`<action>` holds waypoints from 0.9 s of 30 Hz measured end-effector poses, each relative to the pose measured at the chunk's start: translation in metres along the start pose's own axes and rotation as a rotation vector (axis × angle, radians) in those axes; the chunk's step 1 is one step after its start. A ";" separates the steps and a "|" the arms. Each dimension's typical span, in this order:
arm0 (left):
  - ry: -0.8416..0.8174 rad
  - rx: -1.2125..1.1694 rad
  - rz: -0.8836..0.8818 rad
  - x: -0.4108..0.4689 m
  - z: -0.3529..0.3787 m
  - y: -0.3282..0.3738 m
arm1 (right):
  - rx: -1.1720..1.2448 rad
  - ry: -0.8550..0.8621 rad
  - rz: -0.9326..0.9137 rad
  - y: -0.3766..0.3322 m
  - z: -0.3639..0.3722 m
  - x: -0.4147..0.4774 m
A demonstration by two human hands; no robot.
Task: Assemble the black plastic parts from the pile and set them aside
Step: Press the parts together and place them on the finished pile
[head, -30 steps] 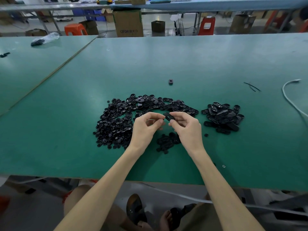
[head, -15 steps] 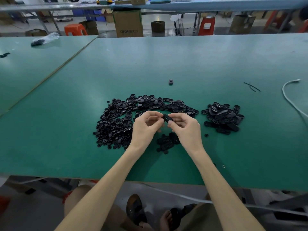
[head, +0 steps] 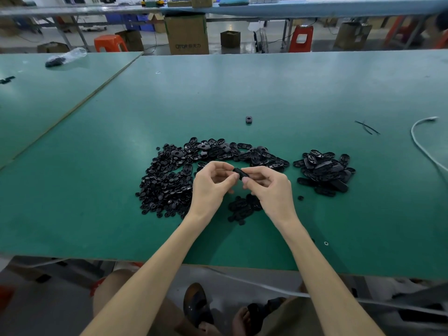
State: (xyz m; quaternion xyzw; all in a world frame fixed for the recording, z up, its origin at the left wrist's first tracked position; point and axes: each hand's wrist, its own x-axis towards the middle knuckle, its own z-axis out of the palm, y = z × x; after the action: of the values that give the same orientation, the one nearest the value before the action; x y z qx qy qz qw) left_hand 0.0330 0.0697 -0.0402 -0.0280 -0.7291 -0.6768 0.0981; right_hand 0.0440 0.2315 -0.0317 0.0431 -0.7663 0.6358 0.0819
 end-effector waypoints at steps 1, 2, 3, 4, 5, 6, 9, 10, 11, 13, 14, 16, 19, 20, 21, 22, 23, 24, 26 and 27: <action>-0.007 -0.001 0.000 0.000 0.000 0.000 | 0.003 -0.005 -0.001 0.000 0.000 0.000; -0.011 -0.003 -0.001 0.000 -0.001 0.000 | 0.009 -0.011 0.000 0.000 0.000 0.000; -0.012 -0.004 -0.002 0.001 -0.001 0.000 | 0.014 -0.015 0.002 0.001 0.000 0.000; -0.010 -0.003 -0.003 0.001 -0.001 0.000 | 0.018 -0.017 0.004 0.001 0.000 0.000; -0.009 -0.001 -0.003 0.001 -0.001 -0.001 | 0.020 -0.019 0.006 0.001 0.000 0.000; -0.008 0.003 -0.003 0.001 -0.001 -0.001 | 0.020 -0.020 0.009 0.001 0.000 0.001; -0.011 0.010 0.003 0.001 -0.001 0.000 | 0.017 -0.026 0.010 0.002 0.001 0.001; -0.014 0.012 0.007 0.000 -0.001 0.000 | 0.018 -0.029 0.009 0.002 0.001 0.001; -0.018 0.015 0.011 0.001 -0.002 0.000 | 0.022 -0.032 0.008 0.002 0.001 0.001; -0.030 0.027 0.023 0.001 -0.002 0.000 | 0.027 -0.037 0.007 0.003 0.001 0.001; -0.037 0.031 0.030 0.001 -0.002 0.000 | 0.029 -0.037 0.008 0.003 0.001 0.001; -0.033 0.026 0.039 0.001 -0.002 0.000 | 0.036 -0.036 0.008 0.004 0.001 0.002; -0.023 -0.010 0.028 0.001 -0.002 0.001 | 0.046 -0.032 0.006 0.004 0.001 0.002; -0.037 -0.022 0.022 0.001 -0.002 0.002 | 0.045 -0.029 0.005 0.005 0.001 0.002; -0.059 -0.026 0.020 0.001 -0.002 0.002 | 0.043 -0.023 0.003 0.005 0.001 0.003; -0.084 -0.021 0.020 0.002 -0.002 0.002 | 0.040 -0.017 -0.001 0.006 0.001 0.004; -0.106 -0.018 0.016 0.002 -0.002 0.002 | 0.036 -0.016 -0.006 0.006 0.000 0.004; -0.121 -0.025 0.009 0.002 -0.002 0.002 | 0.036 -0.019 -0.010 0.006 0.000 0.004; -0.136 -0.077 -0.022 0.001 -0.004 0.002 | 0.052 -0.027 -0.018 0.006 0.000 0.004; -0.139 -0.113 -0.040 0.001 -0.005 0.003 | 0.061 -0.026 -0.024 0.005 0.000 0.004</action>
State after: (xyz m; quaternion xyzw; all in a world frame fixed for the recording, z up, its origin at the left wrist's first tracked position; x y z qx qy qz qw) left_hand 0.0331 0.0646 -0.0370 -0.0658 -0.6951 -0.7152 0.0317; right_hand 0.0394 0.2331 -0.0361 0.0633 -0.7469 0.6573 0.0781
